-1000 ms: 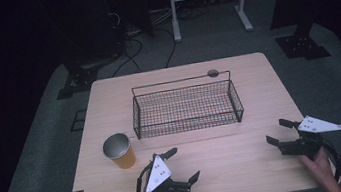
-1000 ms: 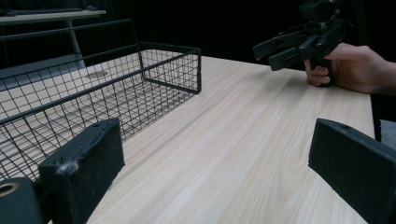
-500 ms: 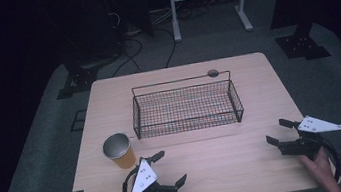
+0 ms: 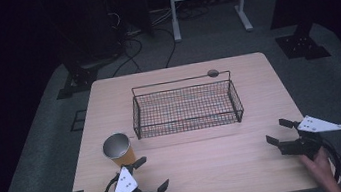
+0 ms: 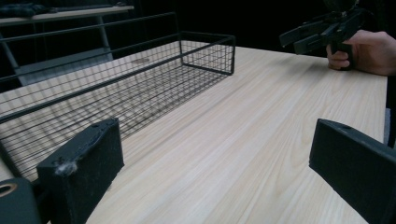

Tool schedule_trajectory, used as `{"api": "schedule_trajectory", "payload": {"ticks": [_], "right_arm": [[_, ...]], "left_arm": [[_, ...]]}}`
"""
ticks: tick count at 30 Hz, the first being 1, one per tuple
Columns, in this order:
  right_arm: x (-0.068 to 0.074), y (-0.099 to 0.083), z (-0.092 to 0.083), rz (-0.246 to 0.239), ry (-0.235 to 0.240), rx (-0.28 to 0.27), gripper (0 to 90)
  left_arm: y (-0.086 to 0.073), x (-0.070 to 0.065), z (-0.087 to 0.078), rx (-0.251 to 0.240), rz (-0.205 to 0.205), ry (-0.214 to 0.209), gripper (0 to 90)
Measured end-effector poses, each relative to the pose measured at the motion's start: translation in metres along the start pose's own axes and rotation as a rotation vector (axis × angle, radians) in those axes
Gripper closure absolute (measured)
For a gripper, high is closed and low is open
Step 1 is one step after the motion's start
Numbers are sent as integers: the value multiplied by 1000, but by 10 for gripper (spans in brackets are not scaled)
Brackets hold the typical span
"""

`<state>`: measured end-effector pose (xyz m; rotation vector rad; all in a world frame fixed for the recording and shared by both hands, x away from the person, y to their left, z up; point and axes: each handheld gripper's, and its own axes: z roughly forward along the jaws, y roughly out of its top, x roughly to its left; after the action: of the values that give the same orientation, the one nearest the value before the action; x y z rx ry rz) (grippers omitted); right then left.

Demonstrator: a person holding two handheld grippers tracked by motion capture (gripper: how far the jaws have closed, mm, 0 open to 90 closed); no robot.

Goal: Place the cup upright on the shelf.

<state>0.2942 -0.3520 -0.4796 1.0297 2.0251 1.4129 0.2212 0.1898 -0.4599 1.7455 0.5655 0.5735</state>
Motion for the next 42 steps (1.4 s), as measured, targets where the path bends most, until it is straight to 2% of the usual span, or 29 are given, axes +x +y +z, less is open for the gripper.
{"api": "schedule_trajectory", "payload": {"ticks": [3,6,10,15,19,24,31,40,42], "right_arm": [[0,0,0,0,-1,0,131],[0,0,0,0,-2,1,131],[0,0,0,1,-2,0,131],[0,0,0,2,0,0,131],[0,0,0,3,0,0,131],[0,0,0,4,1,0,131],[0,0,0,4,-1,2,131],[0,0,0,4,0,3,131],[0,0,0,4,1,2,131]], "left_arm": [[-2,2,-8,-6,-12,12,23],[-3,2,-13,-8,0,23,23],[-4,4,-23,-48,-9,38,23],[-5,11,-33,-79,-11,94,23],[-6,16,-38,-85,-19,126,24],[-11,26,-51,-86,-23,179,23],[-14,37,-61,-80,-21,212,23],[-23,58,-65,-59,-48,257,16],[-25,61,-65,-59,-56,256,0]]}}
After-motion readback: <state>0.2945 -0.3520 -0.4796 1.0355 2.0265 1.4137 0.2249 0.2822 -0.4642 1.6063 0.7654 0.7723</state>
